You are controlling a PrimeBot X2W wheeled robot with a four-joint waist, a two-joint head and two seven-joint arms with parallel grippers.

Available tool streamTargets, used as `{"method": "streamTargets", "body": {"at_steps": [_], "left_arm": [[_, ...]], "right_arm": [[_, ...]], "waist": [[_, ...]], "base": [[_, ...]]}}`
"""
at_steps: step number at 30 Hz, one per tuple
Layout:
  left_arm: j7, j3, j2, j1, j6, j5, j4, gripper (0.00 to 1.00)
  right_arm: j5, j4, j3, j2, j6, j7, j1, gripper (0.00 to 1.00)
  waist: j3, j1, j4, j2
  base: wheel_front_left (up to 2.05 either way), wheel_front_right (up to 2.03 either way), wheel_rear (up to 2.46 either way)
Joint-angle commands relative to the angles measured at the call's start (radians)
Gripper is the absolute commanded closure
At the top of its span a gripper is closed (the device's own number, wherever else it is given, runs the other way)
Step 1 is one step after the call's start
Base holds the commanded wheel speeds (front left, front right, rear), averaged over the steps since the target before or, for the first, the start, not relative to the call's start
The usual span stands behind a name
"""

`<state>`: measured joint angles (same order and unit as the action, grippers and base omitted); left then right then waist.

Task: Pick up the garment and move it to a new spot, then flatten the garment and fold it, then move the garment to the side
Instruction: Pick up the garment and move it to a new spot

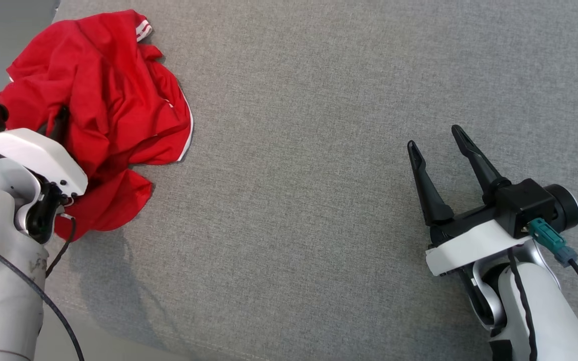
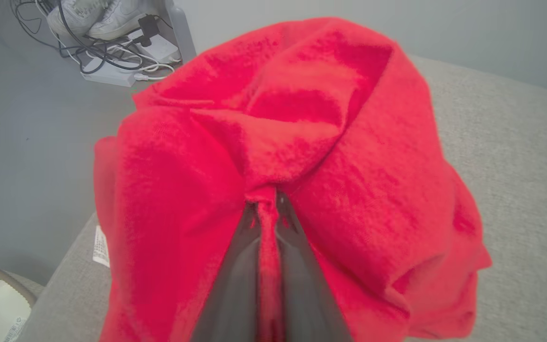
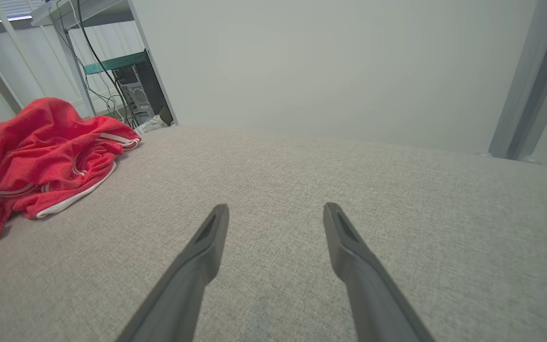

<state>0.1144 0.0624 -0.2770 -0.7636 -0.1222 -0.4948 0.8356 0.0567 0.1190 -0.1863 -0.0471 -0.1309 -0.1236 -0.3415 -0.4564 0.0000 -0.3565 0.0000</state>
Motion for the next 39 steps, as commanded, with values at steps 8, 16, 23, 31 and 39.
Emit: {"method": "streamTargets", "body": {"at_steps": [8,16,23,31,39], "left_arm": [[-0.129,0.002,-0.034,-0.006,-0.007,0.001,-0.024,1.00],[-0.222,-0.025,-0.034,0.039,0.007,-0.023,-0.208,1.00],[-0.244,-0.043,-0.026,0.081,0.038,-0.033,-0.422,1.00],[-0.204,-0.032,0.015,0.147,0.078,-0.060,-0.744,1.00],[-0.171,0.077,0.112,0.198,0.103,-0.049,-0.891,1.00]], "right_arm": [[0.043,0.049,-0.010,-0.006,0.000,-0.042,0.008,0.00],[0.095,0.107,-0.022,-0.006,0.000,-0.084,0.032,0.00],[0.132,0.140,-0.029,-0.006,0.000,-0.108,0.046,0.00],[0.175,0.164,-0.027,-0.006,0.000,-0.129,0.041,0.00],[0.187,0.183,0.017,-0.007,0.000,-0.142,0.033,0.00]], "waist": [[0.077,0.0000,0.005,0.0000],[0.197,0.0000,0.005,0.0000],[0.264,0.0000,0.017,0.0000],[0.305,0.0000,0.104,0.0000],[0.297,0.0000,0.261,0.0000]], "base": [[0.00,0.00,0.00],[0.00,0.00,0.00],[0.00,0.00,0.00],[0.00,0.00,0.00],[0.00,0.00,0.00]]}}
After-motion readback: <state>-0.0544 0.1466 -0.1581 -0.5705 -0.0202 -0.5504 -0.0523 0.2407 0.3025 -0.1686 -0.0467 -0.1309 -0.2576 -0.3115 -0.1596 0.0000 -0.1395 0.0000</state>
